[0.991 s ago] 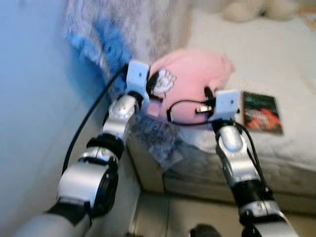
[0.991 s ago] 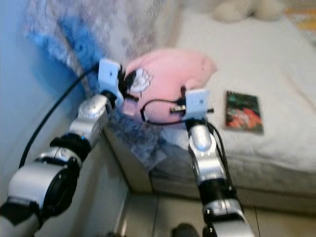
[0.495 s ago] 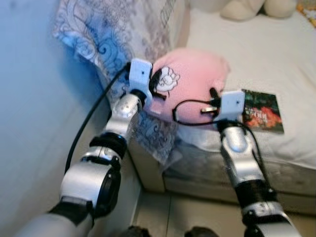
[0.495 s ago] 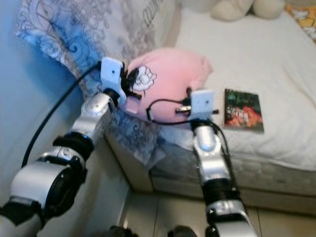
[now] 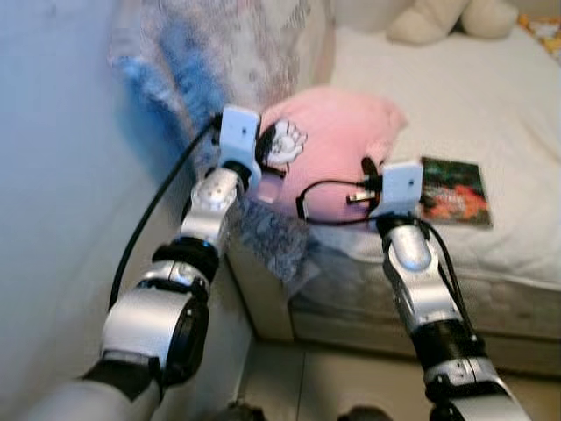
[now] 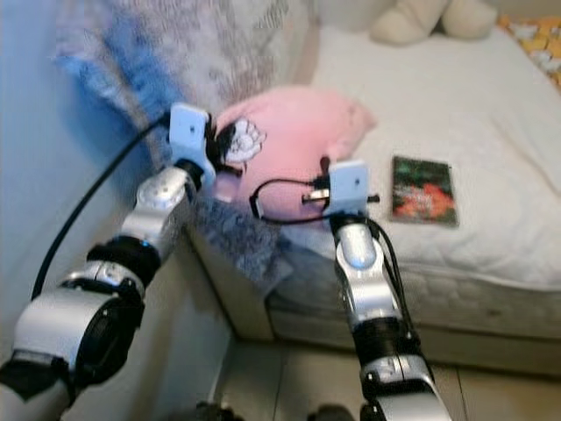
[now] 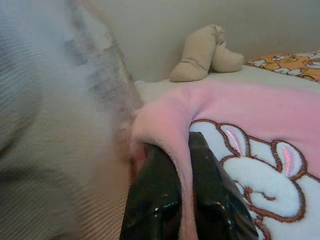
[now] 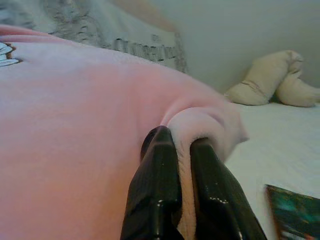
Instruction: Clean up the room
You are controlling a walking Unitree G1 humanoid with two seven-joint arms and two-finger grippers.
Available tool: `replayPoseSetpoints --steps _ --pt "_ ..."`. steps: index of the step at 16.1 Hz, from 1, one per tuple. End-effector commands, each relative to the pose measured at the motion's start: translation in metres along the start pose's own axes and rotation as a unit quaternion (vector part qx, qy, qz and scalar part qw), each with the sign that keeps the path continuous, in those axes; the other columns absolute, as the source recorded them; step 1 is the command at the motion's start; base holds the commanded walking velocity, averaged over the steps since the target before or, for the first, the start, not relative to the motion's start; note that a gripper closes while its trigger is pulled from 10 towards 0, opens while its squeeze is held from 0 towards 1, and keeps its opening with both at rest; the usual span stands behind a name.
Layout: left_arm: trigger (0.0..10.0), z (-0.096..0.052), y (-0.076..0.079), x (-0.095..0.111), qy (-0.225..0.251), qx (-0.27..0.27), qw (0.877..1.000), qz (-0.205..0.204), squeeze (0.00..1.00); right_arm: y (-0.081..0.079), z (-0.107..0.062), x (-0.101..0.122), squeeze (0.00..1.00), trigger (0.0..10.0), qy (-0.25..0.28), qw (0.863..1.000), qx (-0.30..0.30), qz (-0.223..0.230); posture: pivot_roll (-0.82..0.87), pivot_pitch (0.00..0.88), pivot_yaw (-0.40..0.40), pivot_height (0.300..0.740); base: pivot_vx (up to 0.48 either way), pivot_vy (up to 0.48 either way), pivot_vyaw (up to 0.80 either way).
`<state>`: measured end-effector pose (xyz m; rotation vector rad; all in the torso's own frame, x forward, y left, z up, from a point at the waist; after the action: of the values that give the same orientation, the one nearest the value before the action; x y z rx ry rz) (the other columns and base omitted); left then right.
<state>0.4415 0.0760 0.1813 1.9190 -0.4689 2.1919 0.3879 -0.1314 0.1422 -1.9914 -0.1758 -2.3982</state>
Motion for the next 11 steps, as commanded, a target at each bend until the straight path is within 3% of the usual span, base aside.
replayPoseSetpoints --steps 1,5,9,11 --pt "10.0 0.003 -0.009 0.016 0.025 0.019 1.000 0.002 0.00 0.005 0.000 0.003 0.00 10.0 0.005 1.000 -0.006 -0.002 -0.24 0.000 0.112 0.719 0.300 -0.371 0.00" --pt "10.0 0.005 -0.004 0.017 0.025 0.014 1.000 0.011 0.00 0.006 0.000 0.004 0.00 10.0 0.006 1.000 -0.008 -0.003 -0.25 0.000 0.116 0.719 0.299 -0.372 0.00" --pt "10.0 0.005 -0.011 0.015 0.012 0.040 0.999 0.008 0.00 0.005 0.000 0.003 0.00 10.0 0.004 1.000 -0.007 -0.003 -0.25 0.000 0.120 0.719 0.304 -0.368 0.00" --pt "10.0 0.005 -0.015 0.012 0.000 0.062 0.998 0.008 0.00 0.008 0.000 0.000 0.00 10.0 -0.005 1.000 -0.012 0.001 -0.25 0.000 0.120 0.719 0.000 0.000 0.76"
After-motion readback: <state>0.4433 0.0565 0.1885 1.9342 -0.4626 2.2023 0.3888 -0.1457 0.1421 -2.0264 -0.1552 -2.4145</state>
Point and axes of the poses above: a point about 5 cm out from each wrist's last joint towards the gripper, its own z axis pointing out of the wrist towards the gripper, its own x axis along the axis of the wrist's last joint, y = z × x, the point moved 5 cm from there along z, pointing out of the wrist towards the gripper, and after that the axes turned 3 degrees about z, right-handed, at the moved point
